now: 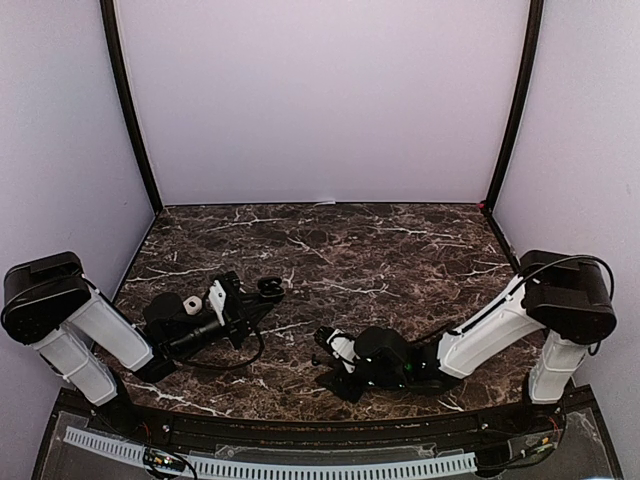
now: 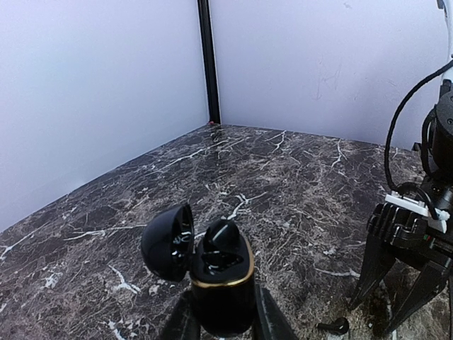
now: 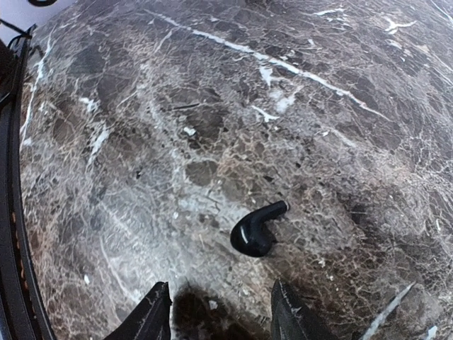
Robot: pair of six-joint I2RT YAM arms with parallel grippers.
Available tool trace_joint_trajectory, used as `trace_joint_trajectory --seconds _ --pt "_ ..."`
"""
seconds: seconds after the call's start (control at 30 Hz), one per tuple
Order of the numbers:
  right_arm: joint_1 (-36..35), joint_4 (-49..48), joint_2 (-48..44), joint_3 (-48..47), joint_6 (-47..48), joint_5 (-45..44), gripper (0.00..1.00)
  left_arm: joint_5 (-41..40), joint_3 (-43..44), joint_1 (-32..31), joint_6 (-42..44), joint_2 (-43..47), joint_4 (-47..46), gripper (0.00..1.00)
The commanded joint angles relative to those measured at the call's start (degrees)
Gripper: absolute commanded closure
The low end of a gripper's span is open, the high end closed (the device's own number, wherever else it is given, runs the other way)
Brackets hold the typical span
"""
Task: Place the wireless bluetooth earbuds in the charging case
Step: Adjust the left earbud at the center of the board, then pick up the left earbud from the center of the board.
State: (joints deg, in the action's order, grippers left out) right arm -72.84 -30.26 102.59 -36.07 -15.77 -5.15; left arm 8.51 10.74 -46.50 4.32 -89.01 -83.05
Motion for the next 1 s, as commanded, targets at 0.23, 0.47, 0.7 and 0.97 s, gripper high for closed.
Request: trace_joint_trajectory --seconds 0.23,0.47,0.7,0.97 --pt "-1.0 8.2 6.6 -4.8 -5.2 -9.5 0.58 0.8 -0.6 0.3 0.5 1.1 -2.2 1.00" --pt "-1.2 9.3 6.8 -5.5 -6.5 -10.8 0.62 0.8 -0.7 0.3 0.4 1.2 -2.3 1.00" --pt "-1.5 9.5 7.4 -6.1 -5.2 -10.6 0.68 1.0 -0.8 0.3 0.5 1.3 -2.2 1.00" --pt "-1.7 10.0 8.1 -6.9 -4.8 -10.6 0.75 1.0 -0.7 0.3 0.6 1.3 -2.1 1.00"
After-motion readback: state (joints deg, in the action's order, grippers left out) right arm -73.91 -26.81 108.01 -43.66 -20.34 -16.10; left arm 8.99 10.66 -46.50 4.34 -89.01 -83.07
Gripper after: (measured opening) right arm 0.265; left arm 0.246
